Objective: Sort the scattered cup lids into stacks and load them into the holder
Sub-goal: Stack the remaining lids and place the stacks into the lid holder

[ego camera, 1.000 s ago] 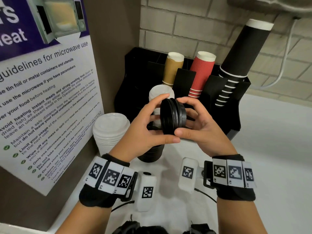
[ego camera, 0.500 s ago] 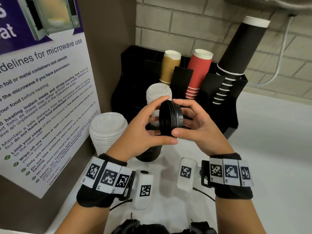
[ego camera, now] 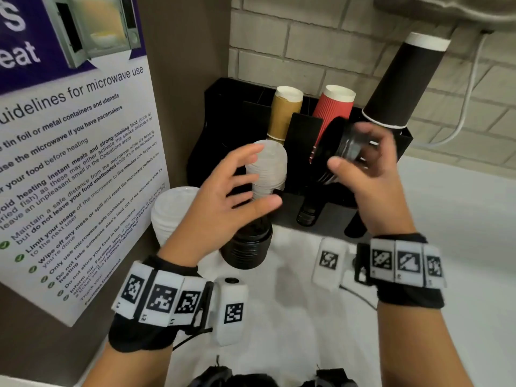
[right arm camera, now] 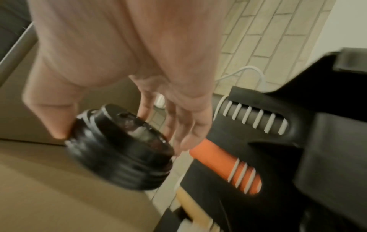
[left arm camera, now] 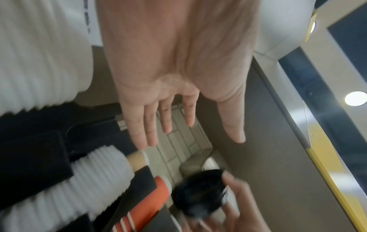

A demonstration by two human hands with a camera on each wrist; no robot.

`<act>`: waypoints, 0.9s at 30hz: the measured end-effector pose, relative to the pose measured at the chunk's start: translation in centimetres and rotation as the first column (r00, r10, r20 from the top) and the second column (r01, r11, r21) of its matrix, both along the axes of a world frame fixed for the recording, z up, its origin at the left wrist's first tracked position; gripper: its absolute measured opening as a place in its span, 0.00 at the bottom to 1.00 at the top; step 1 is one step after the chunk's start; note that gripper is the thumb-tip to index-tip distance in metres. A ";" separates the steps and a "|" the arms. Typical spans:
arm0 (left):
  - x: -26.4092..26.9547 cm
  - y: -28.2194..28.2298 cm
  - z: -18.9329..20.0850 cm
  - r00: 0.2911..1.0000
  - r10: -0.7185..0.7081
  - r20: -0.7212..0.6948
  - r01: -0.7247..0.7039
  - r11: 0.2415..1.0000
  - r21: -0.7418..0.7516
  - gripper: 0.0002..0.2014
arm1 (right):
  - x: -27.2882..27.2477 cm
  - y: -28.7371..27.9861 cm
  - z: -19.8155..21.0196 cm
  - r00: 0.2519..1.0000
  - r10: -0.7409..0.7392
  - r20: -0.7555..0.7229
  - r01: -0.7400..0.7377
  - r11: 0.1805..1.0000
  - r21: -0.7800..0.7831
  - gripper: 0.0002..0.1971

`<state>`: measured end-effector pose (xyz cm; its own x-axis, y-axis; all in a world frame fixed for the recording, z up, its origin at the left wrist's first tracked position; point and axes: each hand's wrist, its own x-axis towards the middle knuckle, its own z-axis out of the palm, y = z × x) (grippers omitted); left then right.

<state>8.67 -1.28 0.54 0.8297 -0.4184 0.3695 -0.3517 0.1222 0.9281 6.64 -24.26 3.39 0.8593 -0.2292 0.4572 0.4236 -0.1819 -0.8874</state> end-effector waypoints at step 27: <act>0.2 2.2 1.2 0.991 0.124 0.052 -0.119 0.990 -0.076 0.17 | 7.4 -1.6 -4.5 0.806 -0.466 -0.365 -0.353 0.118 -0.928 0.46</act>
<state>8.84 0.87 1.72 0.8495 -0.2861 0.4433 -0.4200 0.1418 0.8964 14.07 -25.86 -1.09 0.9908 -0.0264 -0.1327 -0.0165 -0.9970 0.0753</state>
